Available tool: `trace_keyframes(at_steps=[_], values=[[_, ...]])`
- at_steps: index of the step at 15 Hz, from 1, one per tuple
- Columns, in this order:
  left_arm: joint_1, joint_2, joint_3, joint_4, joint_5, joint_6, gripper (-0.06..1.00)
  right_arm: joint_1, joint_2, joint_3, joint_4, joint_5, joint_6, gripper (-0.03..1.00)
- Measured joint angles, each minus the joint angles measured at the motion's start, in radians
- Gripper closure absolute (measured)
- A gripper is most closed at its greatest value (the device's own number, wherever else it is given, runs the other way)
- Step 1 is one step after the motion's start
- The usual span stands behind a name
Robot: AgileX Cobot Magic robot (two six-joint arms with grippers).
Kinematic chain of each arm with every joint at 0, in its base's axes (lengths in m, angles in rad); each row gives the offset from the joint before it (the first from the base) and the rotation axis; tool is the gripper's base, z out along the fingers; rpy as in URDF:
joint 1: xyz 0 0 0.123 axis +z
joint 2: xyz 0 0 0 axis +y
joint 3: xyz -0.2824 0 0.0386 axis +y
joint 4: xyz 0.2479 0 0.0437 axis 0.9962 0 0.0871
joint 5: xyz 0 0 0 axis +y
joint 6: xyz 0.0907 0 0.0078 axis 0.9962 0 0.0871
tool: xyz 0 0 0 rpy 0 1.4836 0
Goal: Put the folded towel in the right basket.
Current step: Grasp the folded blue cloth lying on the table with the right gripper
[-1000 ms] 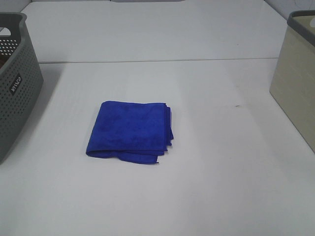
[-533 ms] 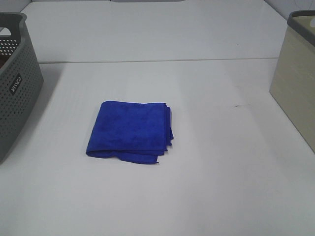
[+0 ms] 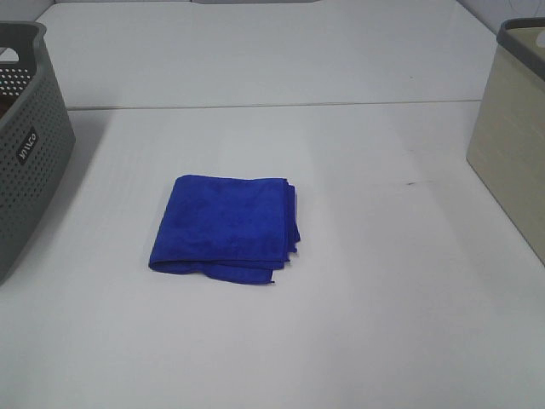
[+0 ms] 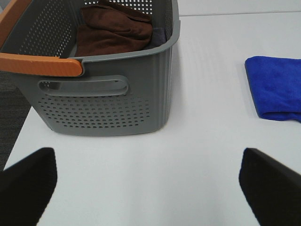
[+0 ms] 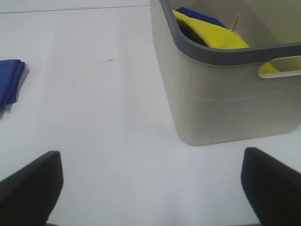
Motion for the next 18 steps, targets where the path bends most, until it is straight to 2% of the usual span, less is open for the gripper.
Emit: trace_keyframes(at_steps=[16,18], values=[[0.000,0.000,0.000,0.000,0.000,0.000,-0.03,0.000,0.008,0.000,0.015,0.000,0.000,-0.01],[0.000,0.000,0.000,0.000,0.000,0.000,-0.03,0.000,0.188,-0.056,0.032,0.045,0.000,-0.01]])
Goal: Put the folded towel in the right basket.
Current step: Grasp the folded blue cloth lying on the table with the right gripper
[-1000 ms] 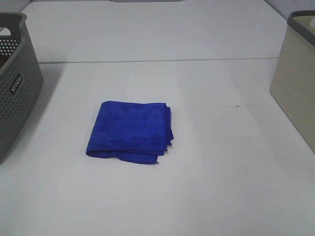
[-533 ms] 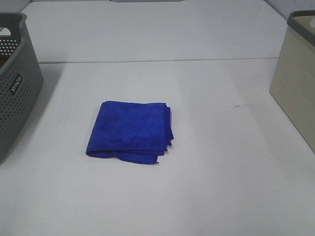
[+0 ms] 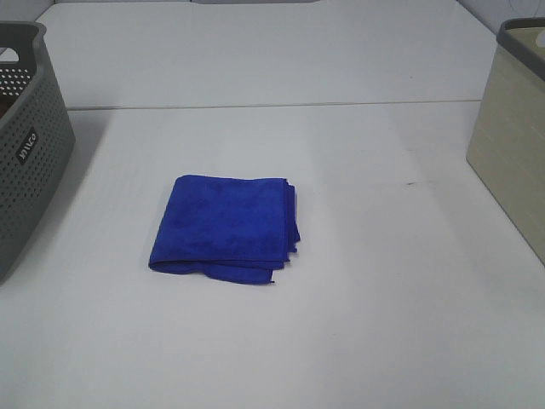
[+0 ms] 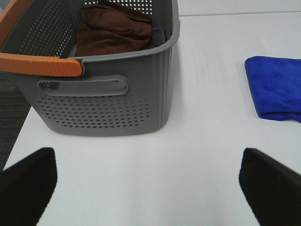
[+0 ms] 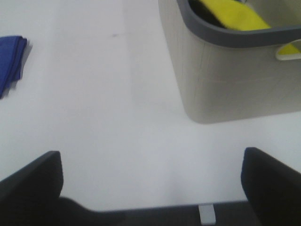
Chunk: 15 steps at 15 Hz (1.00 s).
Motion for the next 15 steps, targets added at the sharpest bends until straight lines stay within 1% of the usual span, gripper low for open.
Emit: trace_keyframes(at_steps=[2,3,5,6,8,10,12,13,14,15], values=[[0.000,0.000,0.000,0.000,0.000,0.000,-0.03,0.000,0.289,-0.148,0.036,0.061,0.001,-0.01],[0.000,0.000,0.000,0.000,0.000,0.000,-0.03,0.000,0.426,-0.236,0.054,0.074,0.001,-0.01],[0.000,0.000,0.000,0.000,0.000,0.000,-0.03,0.000,0.672,-0.418,0.093,0.075,0.001,-0.01],[0.000,0.000,0.000,0.000,0.000,0.000,-0.03,0.000,0.775,-0.482,0.117,0.074,0.001,-0.01],[0.000,0.000,0.000,0.000,0.000,0.000,-0.03,0.000,0.921,-0.580,0.152,0.069,0.000,-0.01],[0.000,0.000,0.000,0.000,0.000,0.000,-0.03,0.000,0.999,-0.620,0.191,0.053,-0.010,-0.01],[0.000,0.000,0.000,0.000,0.000,0.000,-0.03,0.000,1.068,-0.628,0.292,-0.004,-0.063,-0.01],[0.000,0.000,0.000,0.000,0.000,0.000,-0.03,0.005,1.152,-0.630,0.432,-0.081,-0.102,-0.01],[0.000,0.000,0.000,0.000,0.000,0.000,-0.03,0.032,1.203,-0.630,0.488,-0.127,-0.123,0.00],[0.000,0.000,0.000,0.000,0.000,0.000,-0.03,0.085,1.259,-0.630,0.521,-0.169,-0.138,0.00]])
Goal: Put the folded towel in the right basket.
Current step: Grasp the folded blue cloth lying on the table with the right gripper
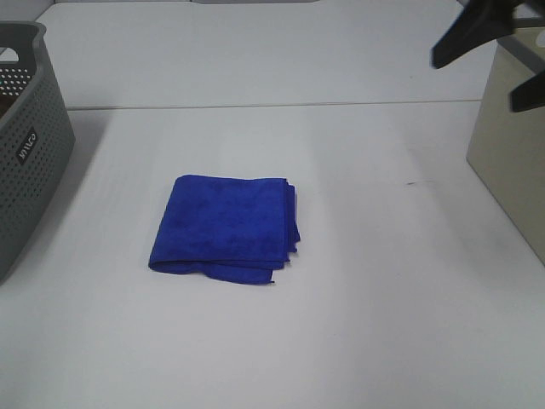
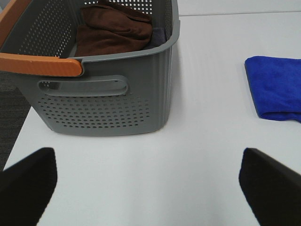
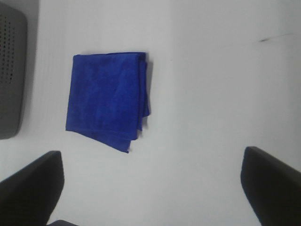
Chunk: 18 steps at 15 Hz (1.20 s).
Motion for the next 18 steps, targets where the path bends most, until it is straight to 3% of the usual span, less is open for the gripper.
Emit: trace_keyframes(at_steps=[3,6,11,18], values=[[0.000,0.000,0.000,0.000,0.000,0.000,-0.03,0.212,0.206,0.000,0.040,-0.152,0.002,0.00],[0.000,0.000,0.000,0.000,0.000,0.000,-0.03,0.311,0.417,-0.032,0.077,-0.227,0.002,0.02],[0.000,0.000,0.000,0.000,0.000,0.000,-0.03,0.322,0.651,-0.181,0.088,-0.228,0.003,0.03],[0.000,0.000,0.000,0.000,0.000,0.000,-0.03,0.322,0.751,-0.202,0.154,-0.253,0.003,0.03]])
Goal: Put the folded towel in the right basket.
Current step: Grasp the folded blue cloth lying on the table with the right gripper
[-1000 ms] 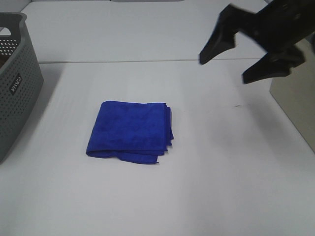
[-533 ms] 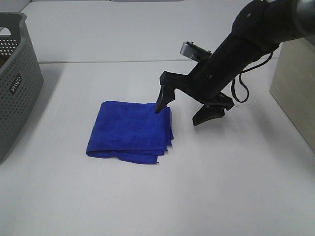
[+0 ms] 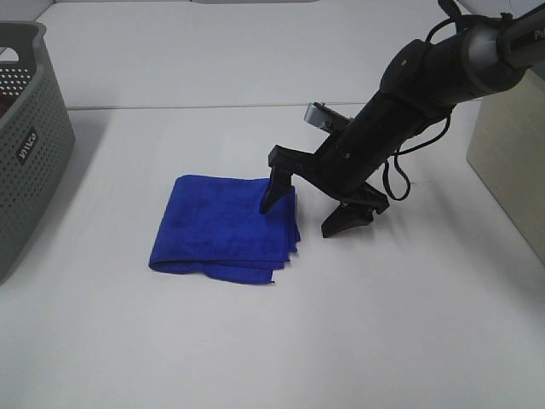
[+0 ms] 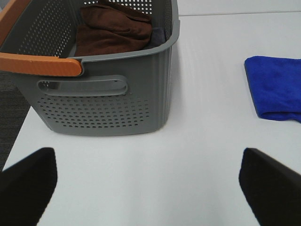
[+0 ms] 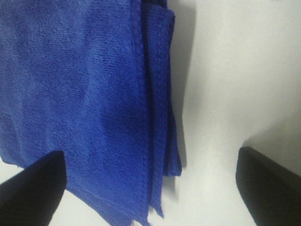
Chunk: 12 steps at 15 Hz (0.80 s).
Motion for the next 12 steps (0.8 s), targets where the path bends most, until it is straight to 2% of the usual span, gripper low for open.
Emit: trace_keyframes(at_steps=[5,8,9,10,12], values=[[0.000,0.000,0.000,0.000,0.000,0.000,-0.03,0.001,0.021,-0.006,0.050,-0.038,0.000,0.04],[0.000,0.000,0.000,0.000,0.000,0.000,-0.03,0.069,0.056,-0.019,0.147,-0.108,0.000,0.11],[0.000,0.000,0.000,0.000,0.000,0.000,-0.03,0.108,0.066,-0.026,0.177,-0.157,0.000,0.17],[0.000,0.000,0.000,0.000,0.000,0.000,-0.03,0.154,0.080,-0.034,0.203,-0.223,0.000,0.28],[0.000,0.000,0.000,0.000,0.000,0.000,-0.03,0.232,0.114,-0.060,0.224,-0.319,0.000,0.70]])
